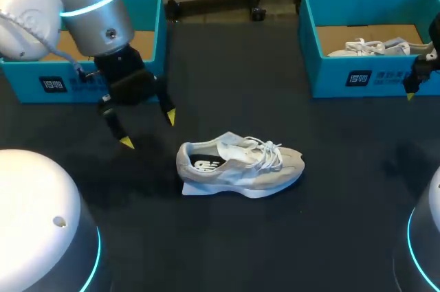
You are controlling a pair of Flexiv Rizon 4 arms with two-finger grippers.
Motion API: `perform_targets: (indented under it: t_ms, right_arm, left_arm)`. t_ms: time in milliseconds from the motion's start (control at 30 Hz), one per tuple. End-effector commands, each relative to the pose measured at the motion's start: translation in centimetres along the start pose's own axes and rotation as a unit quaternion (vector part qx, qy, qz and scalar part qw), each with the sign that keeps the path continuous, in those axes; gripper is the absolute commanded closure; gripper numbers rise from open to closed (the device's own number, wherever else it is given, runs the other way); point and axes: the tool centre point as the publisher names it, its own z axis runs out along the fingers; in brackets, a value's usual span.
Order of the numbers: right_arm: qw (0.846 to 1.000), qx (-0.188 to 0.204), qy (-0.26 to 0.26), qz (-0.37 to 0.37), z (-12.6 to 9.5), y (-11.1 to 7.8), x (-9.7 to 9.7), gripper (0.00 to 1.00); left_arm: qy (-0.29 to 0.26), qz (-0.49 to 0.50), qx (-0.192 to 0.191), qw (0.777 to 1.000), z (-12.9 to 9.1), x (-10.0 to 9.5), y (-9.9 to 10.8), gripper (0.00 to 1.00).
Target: Take the shoe out of the shoebox, open the shoe tongue, remove and reinsert the insole, then place the shoe into the shoebox
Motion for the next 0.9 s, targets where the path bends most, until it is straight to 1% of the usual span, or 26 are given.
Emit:
perform_targets:
  t_ms: [33, 67, 100, 133, 233, 333, 400, 533, 567, 700, 733, 767, 900]
  right_arm:
    - [1.000, 0.000, 0.001, 0.000, 0.1, 0.0, 0.0, 0.00]
    - [1.000, 0.000, 0.001, 0.000, 0.1, 0.0, 0.0, 0.00]
    - [1.000, 0.000, 0.001, 0.000, 0.1, 0.0, 0.0, 0.00]
    - [1.000, 0.000, 0.001, 0.000, 0.1, 0.0, 0.0, 0.00]
    - [1.000, 0.000, 0.001, 0.000, 0.1, 0.0, 0.0, 0.00]
    - [1.000, 0.000, 0.001, 0.000, 0.1, 0.0, 0.0, 0.00]
    - [1.000, 0.000, 0.001, 0.000, 0.1, 0.0, 0.0, 0.00]
    - [1.000, 0.000, 0.001, 0.000, 0.1, 0.0, 0.0, 0.00]
    - [1.000, 0.000, 0.001, 0.000, 0.1, 0.0, 0.0, 0.00]
    - [1.000, 0.000, 0.001, 0.000, 0.1, 0.0, 0.0, 0.00]
    - [1.000, 0.000, 0.001, 0.000, 0.1, 0.0, 0.0, 0.00]
    - [1.000, 0.000, 0.001, 0.000, 0.1, 0.0, 0.0, 0.00]
    - [1.000, 0.000, 0.001, 0.000, 0.1, 0.0, 0.0, 0.00]
  left_arm:
    - [-0.056, -0.078, 0.092, 0.991, 1.1, 0.9, 1.0, 0.00]
    - [-0.080, -0.089, 0.112, 0.987, 1.3, 1.1, 1.0, 0.00]
    - [-0.084, -0.094, 0.116, 0.985, 1.5, 1.2, 1.1, 0.00]
    - [-0.098, -0.109, 0.138, 0.980, 1.9, 1.5, 1.2, 0.00]
    - [-0.135, -0.130, 0.170, 0.967, 2.6, 2.1, 1.5, 0.00]
    - [-0.183, -0.149, 0.208, 0.949, 3.5, 2.6, 2.0, 0.00]
    - [-0.202, -0.158, 0.222, 0.941, 3.7, 2.9, 2.1, 0.00]
    - [-0.250, -0.185, 0.260, 0.914, 3.9, 3.5, 2.4, 0.00]
    - [-0.261, -0.189, 0.275, 0.906, 4.0, 3.6, 2.5, 0.00]
    - [-0.289, -0.201, 0.306, 0.885, 4.4, 3.8, 2.5, 0.00]
    - [-0.296, -0.207, 0.321, 0.875, 4.6, 3.8, 2.6, 0.00]
    - [-0.297, -0.208, 0.323, 0.874, 4.6, 3.8, 2.6, 0.00]
    - [-0.311, -0.229, 0.347, 0.855, 5.0, 3.9, 3.0, 0.00]
